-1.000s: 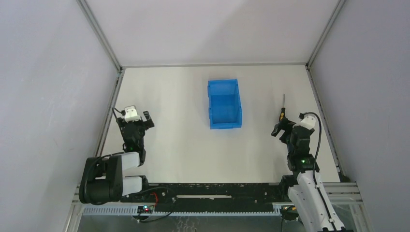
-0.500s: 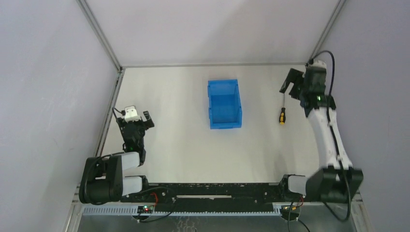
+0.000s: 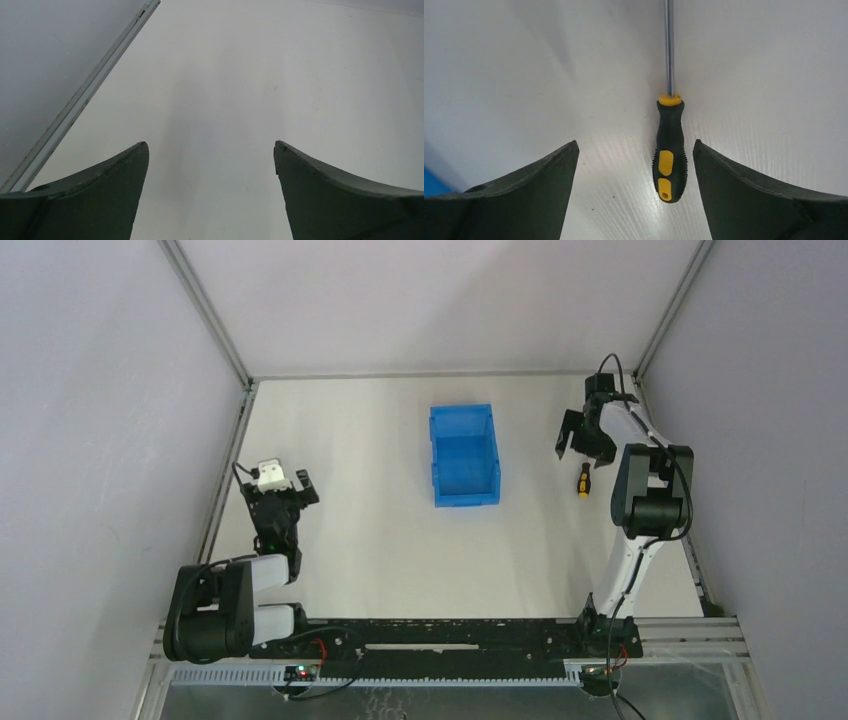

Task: Put the screwdriver in the bin

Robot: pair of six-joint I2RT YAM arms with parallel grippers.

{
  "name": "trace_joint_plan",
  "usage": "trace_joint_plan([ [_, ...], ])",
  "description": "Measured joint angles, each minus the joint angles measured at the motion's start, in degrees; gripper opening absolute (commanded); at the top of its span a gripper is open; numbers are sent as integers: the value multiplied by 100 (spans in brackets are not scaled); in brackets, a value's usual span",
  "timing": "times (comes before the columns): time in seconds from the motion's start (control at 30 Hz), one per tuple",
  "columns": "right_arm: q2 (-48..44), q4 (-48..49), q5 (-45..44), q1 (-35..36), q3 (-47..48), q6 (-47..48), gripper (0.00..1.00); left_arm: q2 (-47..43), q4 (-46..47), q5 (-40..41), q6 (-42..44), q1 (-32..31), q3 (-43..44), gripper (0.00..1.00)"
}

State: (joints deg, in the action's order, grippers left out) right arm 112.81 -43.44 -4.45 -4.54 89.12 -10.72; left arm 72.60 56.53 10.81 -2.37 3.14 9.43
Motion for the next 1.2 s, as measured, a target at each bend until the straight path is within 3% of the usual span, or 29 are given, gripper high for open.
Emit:
trace_joint_plan([
  [0.13,122,44,-114,-7,-393,-9,86,0,0,0,0,0,0,100],
  [0.23,133,120,-164,-33,-715,-20,75,0,0,0,0,0,0,100],
  [0.33,151,243,-114,-50,-855,-61,53,2,0,0,0,-2,0,100],
  [0.37,151,282,-59,-66,-866,-68,37,2,0,0,0,-2,0,100],
  [0.43,151,365,59,-57,-892,-74,16,0,0,0,0,0,0,100],
  [0.53,105,407,48,-61,-922,-2,2,0,0,0,0,0,0,100],
  [0.77,-221,306,37,-101,-885,190,0,0,0,0,0,0,0,100],
  [0.97,-1093,81,321,149,-629,660,1,0,0,0,0,0,0,100],
  [1.2,-1893,7,730,1801,-70,1394,4,0,0,0,0,-2,0,100],
])
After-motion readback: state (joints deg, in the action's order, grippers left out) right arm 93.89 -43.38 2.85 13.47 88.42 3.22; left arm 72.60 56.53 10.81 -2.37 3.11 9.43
